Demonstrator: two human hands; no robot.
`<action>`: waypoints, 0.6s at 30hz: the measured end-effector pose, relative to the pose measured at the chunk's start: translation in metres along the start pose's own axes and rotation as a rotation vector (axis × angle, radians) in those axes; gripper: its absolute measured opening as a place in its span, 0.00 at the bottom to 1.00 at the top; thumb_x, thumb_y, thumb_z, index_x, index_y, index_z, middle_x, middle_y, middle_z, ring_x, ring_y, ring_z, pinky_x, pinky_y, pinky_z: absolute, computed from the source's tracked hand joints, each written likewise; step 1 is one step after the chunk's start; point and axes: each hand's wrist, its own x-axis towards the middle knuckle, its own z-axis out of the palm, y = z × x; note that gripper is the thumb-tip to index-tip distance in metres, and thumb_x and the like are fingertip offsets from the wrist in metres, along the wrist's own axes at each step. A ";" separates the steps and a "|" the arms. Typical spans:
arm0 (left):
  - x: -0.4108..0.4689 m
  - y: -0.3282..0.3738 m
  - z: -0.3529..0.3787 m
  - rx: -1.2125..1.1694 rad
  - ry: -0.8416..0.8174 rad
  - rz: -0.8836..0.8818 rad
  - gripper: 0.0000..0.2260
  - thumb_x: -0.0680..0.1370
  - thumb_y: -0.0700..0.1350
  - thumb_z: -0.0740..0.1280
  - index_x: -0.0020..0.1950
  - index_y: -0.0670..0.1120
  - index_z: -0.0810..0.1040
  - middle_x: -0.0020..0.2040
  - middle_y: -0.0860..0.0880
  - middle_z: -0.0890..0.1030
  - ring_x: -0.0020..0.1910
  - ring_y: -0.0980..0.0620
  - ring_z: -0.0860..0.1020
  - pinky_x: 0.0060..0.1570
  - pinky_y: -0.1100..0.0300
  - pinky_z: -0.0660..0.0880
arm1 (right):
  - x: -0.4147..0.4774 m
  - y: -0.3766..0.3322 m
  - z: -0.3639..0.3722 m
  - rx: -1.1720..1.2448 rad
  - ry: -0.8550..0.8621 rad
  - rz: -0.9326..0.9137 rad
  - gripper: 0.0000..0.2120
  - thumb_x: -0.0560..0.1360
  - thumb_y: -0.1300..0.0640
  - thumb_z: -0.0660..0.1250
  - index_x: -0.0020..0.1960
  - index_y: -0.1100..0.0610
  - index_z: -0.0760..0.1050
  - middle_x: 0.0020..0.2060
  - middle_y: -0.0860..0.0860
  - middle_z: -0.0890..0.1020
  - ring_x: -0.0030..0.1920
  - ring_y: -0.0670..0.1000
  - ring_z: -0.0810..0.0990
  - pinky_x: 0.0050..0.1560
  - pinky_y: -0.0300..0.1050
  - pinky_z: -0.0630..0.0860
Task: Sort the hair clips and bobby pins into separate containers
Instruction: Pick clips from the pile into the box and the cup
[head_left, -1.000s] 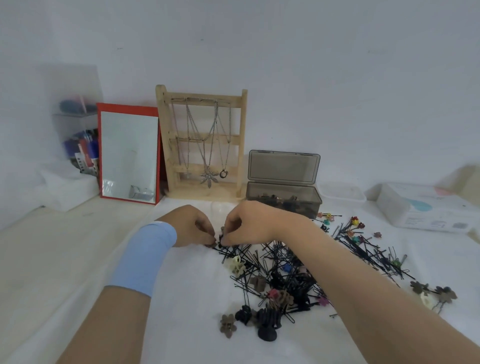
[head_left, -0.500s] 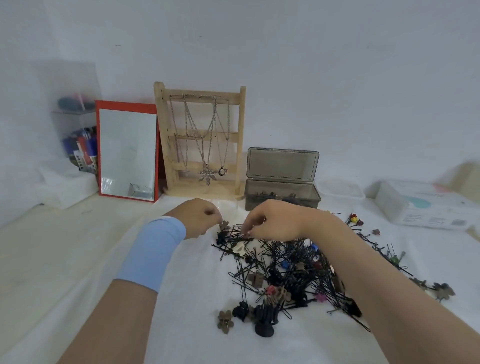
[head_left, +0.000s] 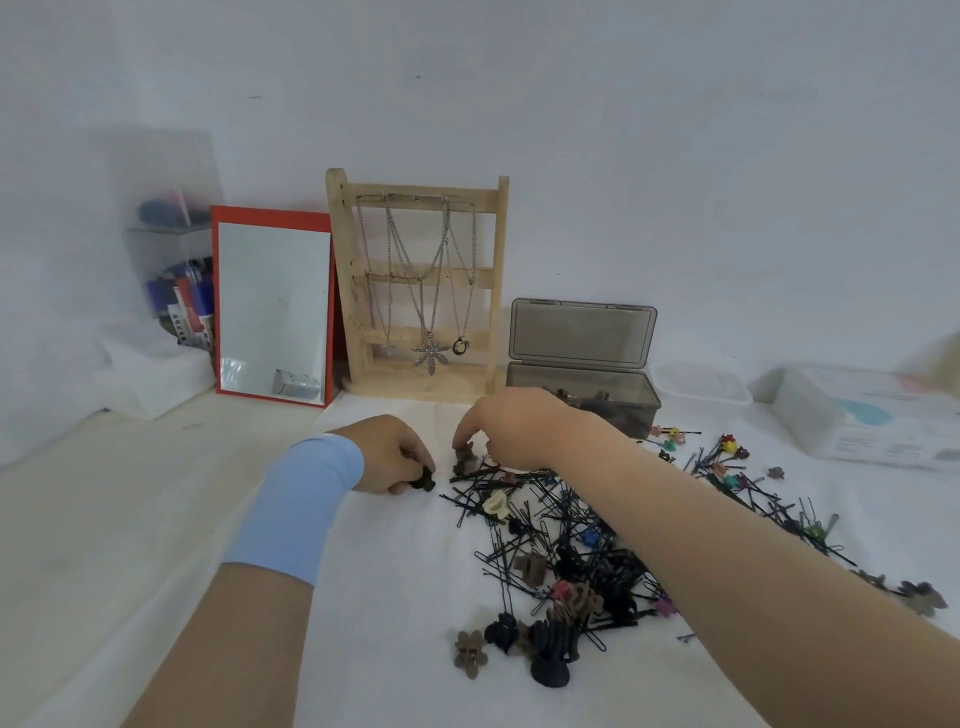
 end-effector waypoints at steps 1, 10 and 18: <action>0.001 -0.002 0.000 -0.004 -0.006 -0.008 0.11 0.78 0.43 0.63 0.50 0.56 0.83 0.42 0.49 0.85 0.38 0.54 0.79 0.50 0.59 0.79 | 0.004 0.000 0.002 -0.033 0.020 -0.011 0.26 0.76 0.66 0.62 0.64 0.39 0.76 0.64 0.45 0.78 0.61 0.52 0.77 0.53 0.48 0.78; 0.000 -0.003 -0.007 -0.075 0.116 0.084 0.02 0.75 0.46 0.71 0.47 0.51 0.81 0.36 0.50 0.85 0.36 0.55 0.80 0.40 0.61 0.75 | 0.004 0.010 0.005 0.111 0.156 -0.027 0.06 0.78 0.52 0.68 0.52 0.48 0.82 0.42 0.43 0.77 0.49 0.49 0.77 0.44 0.42 0.71; 0.004 0.041 -0.001 -0.279 0.384 0.287 0.04 0.76 0.43 0.71 0.46 0.52 0.80 0.41 0.53 0.82 0.37 0.56 0.81 0.39 0.62 0.74 | -0.025 0.065 -0.008 0.436 0.283 0.196 0.03 0.79 0.55 0.66 0.50 0.50 0.79 0.47 0.45 0.81 0.46 0.45 0.79 0.45 0.37 0.74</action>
